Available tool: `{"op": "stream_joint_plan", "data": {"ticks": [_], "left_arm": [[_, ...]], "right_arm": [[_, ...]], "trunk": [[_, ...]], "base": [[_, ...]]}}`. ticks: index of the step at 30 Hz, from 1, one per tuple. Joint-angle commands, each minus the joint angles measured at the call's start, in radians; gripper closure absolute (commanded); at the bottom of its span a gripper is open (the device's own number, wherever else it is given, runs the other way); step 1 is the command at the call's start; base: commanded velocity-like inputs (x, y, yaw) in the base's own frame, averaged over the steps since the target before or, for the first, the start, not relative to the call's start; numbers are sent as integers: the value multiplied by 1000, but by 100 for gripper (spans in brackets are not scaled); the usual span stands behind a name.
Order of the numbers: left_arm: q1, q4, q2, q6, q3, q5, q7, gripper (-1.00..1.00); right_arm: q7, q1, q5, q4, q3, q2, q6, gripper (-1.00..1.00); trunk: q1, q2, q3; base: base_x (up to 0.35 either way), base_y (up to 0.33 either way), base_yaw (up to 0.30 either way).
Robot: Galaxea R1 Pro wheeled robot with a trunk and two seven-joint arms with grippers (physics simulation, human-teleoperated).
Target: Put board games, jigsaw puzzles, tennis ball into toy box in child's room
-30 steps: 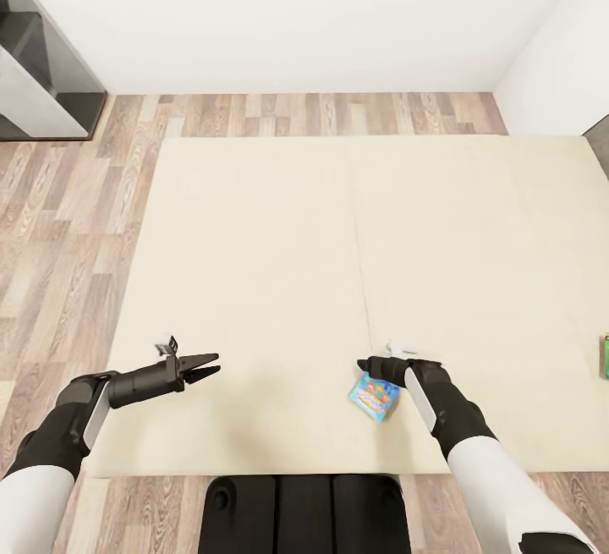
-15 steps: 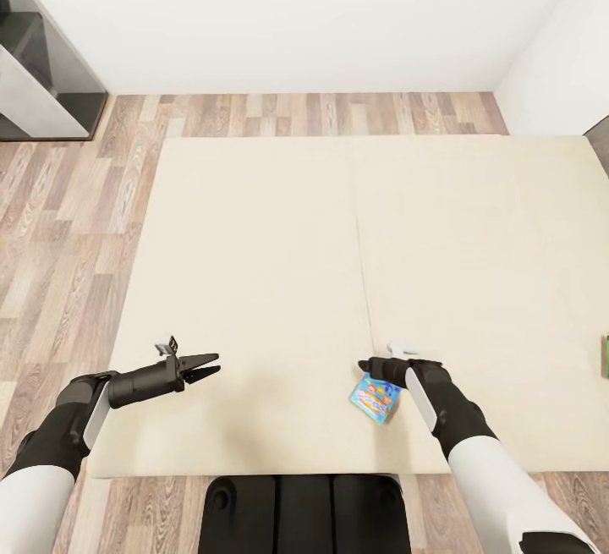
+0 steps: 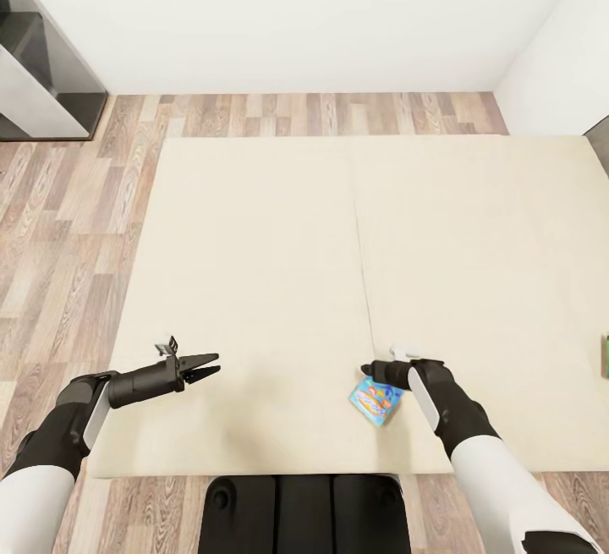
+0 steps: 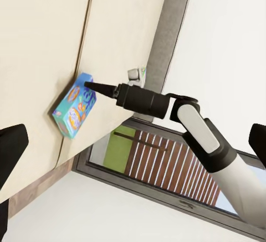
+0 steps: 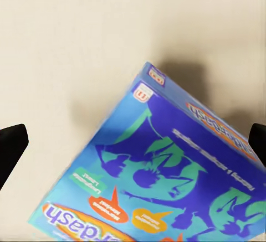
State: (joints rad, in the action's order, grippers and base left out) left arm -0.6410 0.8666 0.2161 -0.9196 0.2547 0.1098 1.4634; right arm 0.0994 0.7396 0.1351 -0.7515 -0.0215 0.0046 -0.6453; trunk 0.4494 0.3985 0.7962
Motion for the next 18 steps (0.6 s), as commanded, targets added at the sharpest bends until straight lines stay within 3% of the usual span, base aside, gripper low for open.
{"op": "stream_joint_plan", "data": {"ticks": [1, 9, 18], "left_arm": [[0, 0, 0, -10, 0, 1, 3, -100], [0, 0, 0, -10, 0, 1, 3, -100], [0, 0, 0, -10, 0, 1, 4, -100]], "right_arm": [[1, 0, 4, -1, -2, 0, -11, -100], [0, 4, 6, -2, -2, -3, -93, -100], [-4, 6, 7, -3, -2, -7, -109, -100]], "trunk": [[1, 1, 1], [1, 1, 1], [1, 1, 1]], "base": [[0, 0, 0], [0, 0, 0], [0, 0, 0]]}}
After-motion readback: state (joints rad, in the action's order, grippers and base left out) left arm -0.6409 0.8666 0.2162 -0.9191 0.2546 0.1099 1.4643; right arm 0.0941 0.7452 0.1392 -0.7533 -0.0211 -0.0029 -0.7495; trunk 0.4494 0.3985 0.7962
